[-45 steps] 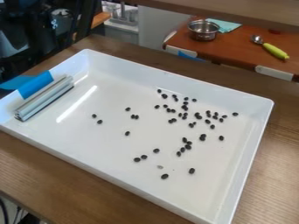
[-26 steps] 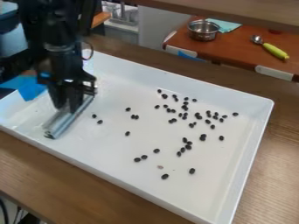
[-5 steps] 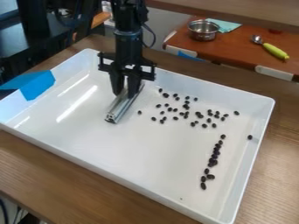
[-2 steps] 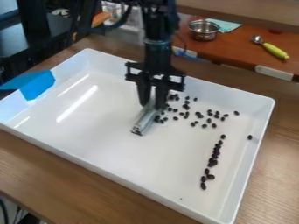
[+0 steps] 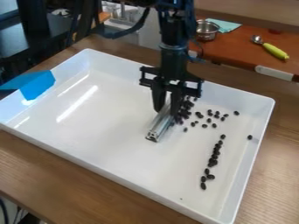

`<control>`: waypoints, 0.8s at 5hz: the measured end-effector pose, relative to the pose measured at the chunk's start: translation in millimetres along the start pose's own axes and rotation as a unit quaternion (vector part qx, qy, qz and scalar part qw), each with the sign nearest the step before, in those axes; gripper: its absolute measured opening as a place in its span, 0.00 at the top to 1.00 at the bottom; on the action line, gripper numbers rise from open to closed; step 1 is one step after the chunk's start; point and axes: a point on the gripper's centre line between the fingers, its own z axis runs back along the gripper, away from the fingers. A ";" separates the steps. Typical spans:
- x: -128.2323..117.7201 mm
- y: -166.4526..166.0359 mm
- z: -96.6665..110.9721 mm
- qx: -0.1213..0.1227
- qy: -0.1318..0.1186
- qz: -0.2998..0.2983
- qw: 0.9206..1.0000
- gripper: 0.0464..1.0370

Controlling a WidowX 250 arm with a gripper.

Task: Sweep into pile

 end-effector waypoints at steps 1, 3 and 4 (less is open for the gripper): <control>0.6 -8.9 -2.6 -0.006 0.005 0.013 1.000 0.71; -2.2 -43.2 -4.8 -0.026 0.007 0.009 1.000 0.71; -5.5 -62.8 -6.1 -0.037 0.009 0.003 0.999 0.71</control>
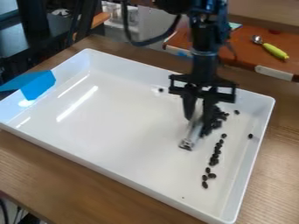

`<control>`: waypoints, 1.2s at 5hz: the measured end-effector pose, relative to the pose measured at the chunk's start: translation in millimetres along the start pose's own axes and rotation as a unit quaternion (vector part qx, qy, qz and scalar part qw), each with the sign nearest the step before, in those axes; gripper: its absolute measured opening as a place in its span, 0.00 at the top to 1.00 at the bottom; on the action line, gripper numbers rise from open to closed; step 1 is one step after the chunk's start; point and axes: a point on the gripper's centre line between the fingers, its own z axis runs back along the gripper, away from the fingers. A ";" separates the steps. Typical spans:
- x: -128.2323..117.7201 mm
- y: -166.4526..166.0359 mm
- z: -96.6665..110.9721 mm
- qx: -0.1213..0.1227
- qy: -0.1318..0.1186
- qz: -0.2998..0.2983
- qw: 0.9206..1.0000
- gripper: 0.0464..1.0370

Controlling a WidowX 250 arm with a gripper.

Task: Sweep into pile

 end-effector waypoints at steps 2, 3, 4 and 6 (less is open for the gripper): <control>2.8 -34.2 -2.7 -0.020 -0.003 -0.016 1.000 0.71; 2.0 -35.5 -2.4 -0.018 -0.007 -0.017 1.000 0.71; 1.2 -27.9 -0.8 -0.017 -0.004 -0.016 1.000 0.71; 9.4 25.0 31.1 -0.036 -0.005 0.011 0.999 0.71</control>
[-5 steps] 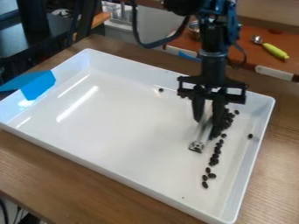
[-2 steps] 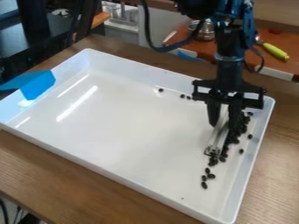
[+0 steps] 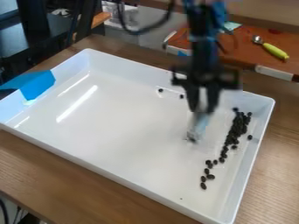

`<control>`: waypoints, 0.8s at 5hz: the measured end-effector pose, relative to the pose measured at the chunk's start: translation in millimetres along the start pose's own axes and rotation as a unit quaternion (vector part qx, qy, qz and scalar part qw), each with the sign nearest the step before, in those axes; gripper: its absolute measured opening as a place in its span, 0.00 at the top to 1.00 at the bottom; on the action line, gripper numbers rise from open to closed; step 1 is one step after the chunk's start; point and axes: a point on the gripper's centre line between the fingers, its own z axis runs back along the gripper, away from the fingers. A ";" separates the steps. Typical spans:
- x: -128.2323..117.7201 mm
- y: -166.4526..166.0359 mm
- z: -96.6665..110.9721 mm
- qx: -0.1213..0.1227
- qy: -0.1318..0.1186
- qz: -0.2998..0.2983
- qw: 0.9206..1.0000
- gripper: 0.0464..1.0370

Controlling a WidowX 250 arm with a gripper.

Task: Sweep into pile

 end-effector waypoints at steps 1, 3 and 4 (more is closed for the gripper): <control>4.4 21.9 20.4 -0.010 -0.017 0.002 1.000 0.71; 10.5 69.0 34.0 0.007 -0.036 0.012 0.999 0.71; 11.9 85.4 30.0 0.033 -0.043 0.010 0.998 0.71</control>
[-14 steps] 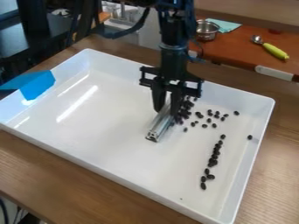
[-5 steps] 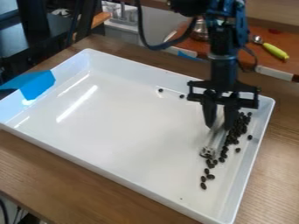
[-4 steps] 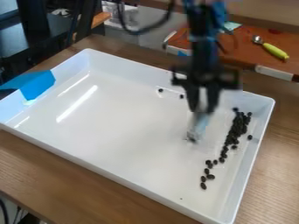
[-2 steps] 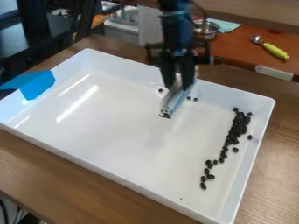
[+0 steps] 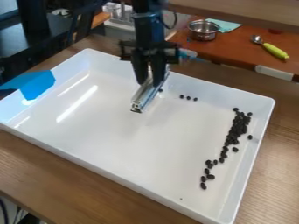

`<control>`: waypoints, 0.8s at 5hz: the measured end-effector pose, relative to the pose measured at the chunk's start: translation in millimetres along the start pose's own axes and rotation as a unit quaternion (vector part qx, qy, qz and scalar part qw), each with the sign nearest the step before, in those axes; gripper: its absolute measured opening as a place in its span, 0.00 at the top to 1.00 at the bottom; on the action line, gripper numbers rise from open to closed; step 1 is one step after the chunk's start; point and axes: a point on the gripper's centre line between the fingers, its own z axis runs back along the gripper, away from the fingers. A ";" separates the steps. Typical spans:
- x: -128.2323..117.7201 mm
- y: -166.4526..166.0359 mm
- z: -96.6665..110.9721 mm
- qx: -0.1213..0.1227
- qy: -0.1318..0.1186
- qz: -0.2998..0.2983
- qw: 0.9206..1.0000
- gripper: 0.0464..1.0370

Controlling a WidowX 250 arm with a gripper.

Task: Sweep into pile

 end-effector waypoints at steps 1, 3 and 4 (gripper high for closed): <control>-1.6 21.0 -7.0 0.020 -0.002 0.013 1.000 0.71; -0.4 32.5 -17.3 0.054 0.004 0.029 0.998 0.71; -3.4 27.4 -32.1 0.067 0.026 0.031 0.997 0.71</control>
